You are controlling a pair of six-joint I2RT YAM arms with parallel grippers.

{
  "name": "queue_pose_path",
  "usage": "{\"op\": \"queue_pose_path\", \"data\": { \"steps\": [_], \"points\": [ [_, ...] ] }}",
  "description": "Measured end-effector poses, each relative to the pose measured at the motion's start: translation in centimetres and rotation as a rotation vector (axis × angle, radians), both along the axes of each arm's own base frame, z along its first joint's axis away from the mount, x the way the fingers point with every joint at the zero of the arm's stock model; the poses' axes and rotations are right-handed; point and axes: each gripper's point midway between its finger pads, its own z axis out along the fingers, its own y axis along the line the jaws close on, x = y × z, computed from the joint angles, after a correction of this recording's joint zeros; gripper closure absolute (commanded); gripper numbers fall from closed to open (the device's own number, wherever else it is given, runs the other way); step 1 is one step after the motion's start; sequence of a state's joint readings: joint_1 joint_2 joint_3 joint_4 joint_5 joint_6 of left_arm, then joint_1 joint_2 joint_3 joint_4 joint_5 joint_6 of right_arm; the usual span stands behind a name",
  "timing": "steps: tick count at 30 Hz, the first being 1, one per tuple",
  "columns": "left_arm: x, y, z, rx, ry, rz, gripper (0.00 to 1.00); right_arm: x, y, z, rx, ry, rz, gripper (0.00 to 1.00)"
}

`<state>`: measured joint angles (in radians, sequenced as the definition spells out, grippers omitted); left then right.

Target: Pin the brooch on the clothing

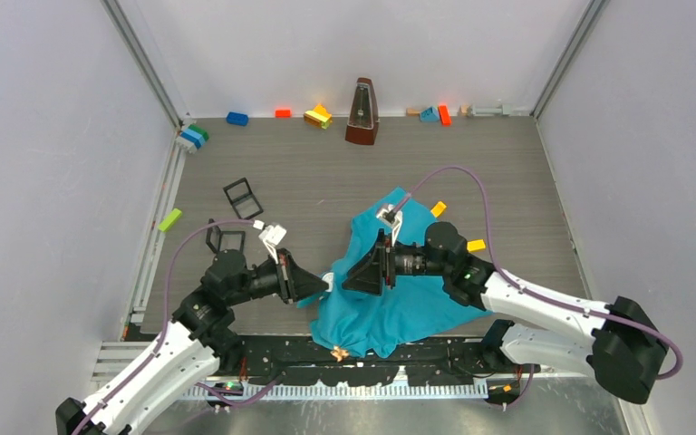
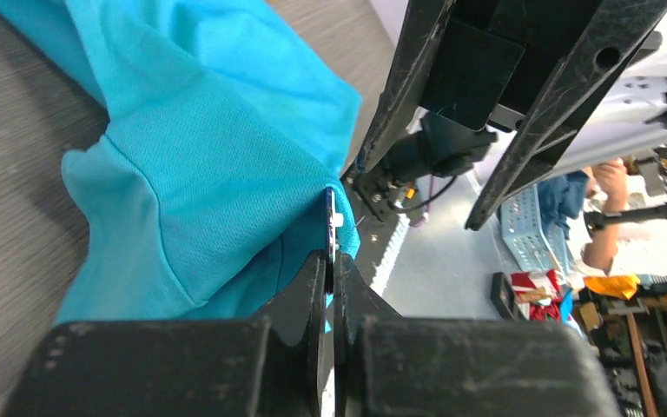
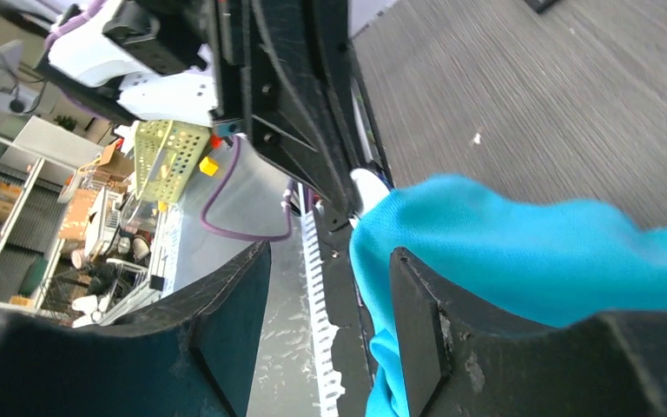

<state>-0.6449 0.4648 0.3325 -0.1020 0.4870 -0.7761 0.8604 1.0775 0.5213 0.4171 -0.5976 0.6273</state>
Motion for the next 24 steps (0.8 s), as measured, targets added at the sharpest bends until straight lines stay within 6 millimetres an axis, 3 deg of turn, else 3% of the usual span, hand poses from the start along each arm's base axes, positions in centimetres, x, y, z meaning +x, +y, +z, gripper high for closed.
{"op": "queue_pose_path", "data": {
  "steps": [6, 18, 24],
  "points": [
    [-1.2, -1.1, 1.9, -0.060, 0.002, -0.142, 1.00, -1.1, -0.6, 3.3, 0.059, -0.096, 0.049, 0.41],
    [-2.9, -1.9, 4.9, -0.181, -0.004, -0.299, 1.00, -2.3, -0.9, 2.3, 0.025, -0.083, 0.117, 0.43],
    [-3.4, -2.0, 5.4, -0.198, 0.004, -0.331, 1.00, -2.4, -0.5, 1.8, 0.019, -0.067, 0.138, 0.53]
  ]
}}
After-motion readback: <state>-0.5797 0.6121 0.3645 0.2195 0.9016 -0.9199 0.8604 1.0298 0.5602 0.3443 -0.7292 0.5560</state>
